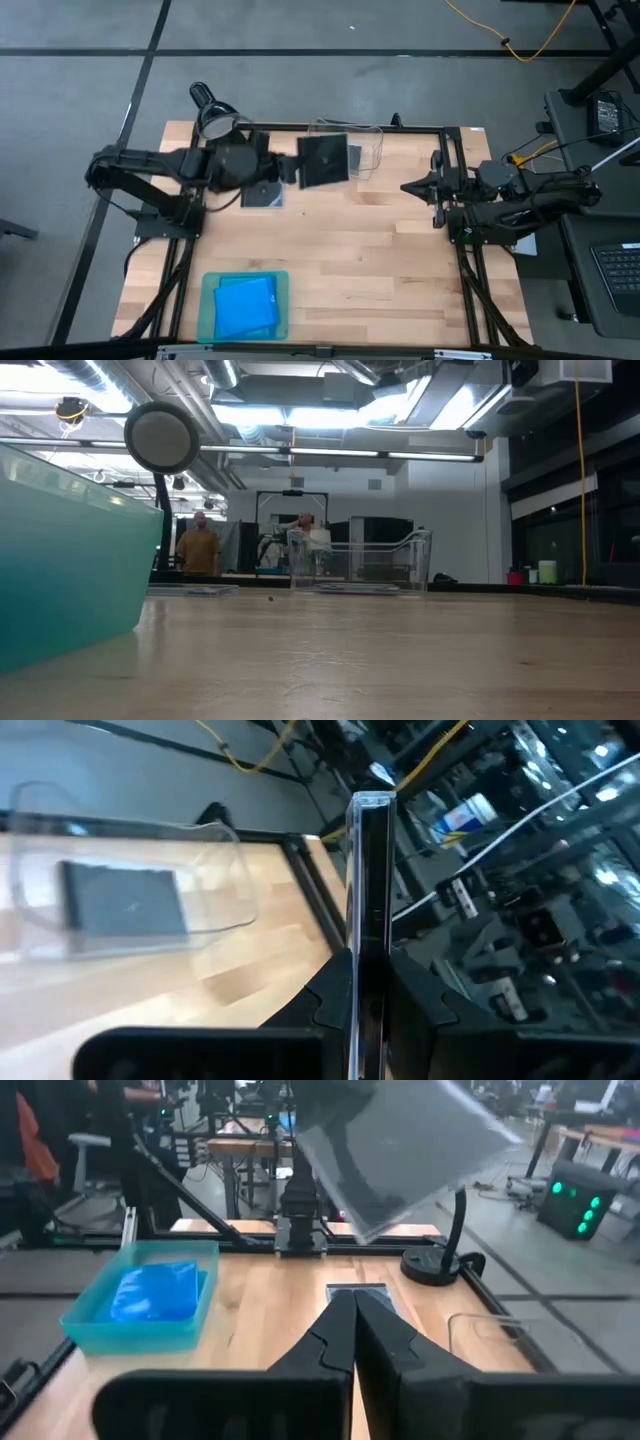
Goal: Pick & place jewel cases by type
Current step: Put the right black CD case into the transparent bin
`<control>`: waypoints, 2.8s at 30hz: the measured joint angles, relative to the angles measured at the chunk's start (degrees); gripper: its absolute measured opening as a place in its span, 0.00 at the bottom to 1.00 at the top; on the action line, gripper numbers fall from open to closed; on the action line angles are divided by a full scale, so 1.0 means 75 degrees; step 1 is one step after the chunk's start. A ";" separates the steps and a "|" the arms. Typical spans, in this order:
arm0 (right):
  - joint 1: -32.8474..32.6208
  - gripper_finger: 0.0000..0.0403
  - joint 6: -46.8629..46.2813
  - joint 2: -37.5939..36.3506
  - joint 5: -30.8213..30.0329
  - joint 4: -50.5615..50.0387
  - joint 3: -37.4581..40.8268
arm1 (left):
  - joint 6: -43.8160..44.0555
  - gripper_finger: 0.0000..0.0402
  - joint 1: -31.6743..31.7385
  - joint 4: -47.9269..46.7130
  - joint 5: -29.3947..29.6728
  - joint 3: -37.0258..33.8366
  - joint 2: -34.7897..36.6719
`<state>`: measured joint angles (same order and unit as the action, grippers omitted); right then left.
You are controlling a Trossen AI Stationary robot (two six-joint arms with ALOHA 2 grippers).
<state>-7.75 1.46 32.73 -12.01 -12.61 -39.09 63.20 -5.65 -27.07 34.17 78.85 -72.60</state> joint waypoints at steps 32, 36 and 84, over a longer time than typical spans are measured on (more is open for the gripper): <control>0.0006 0.02 0.1462 -0.0403 -0.0510 -0.0026 0.0000 | -0.0795 0.07 0.4704 0.2692 -0.7041 0.0006 -0.1979; 0.0006 0.02 0.1467 -0.0468 -0.0733 -0.0021 0.0000 | -0.0882 0.07 0.4945 0.3067 -0.7344 0.0006 -0.2335; 0.0006 0.02 0.1669 -0.0478 -0.1271 -0.0190 0.0000 | -0.2135 0.07 0.5403 0.3110 -0.7246 0.0006 -0.4744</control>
<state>-7.70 13.98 29.15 -21.54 -14.03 -39.09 47.19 34.87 -3.75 -20.18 78.89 -108.18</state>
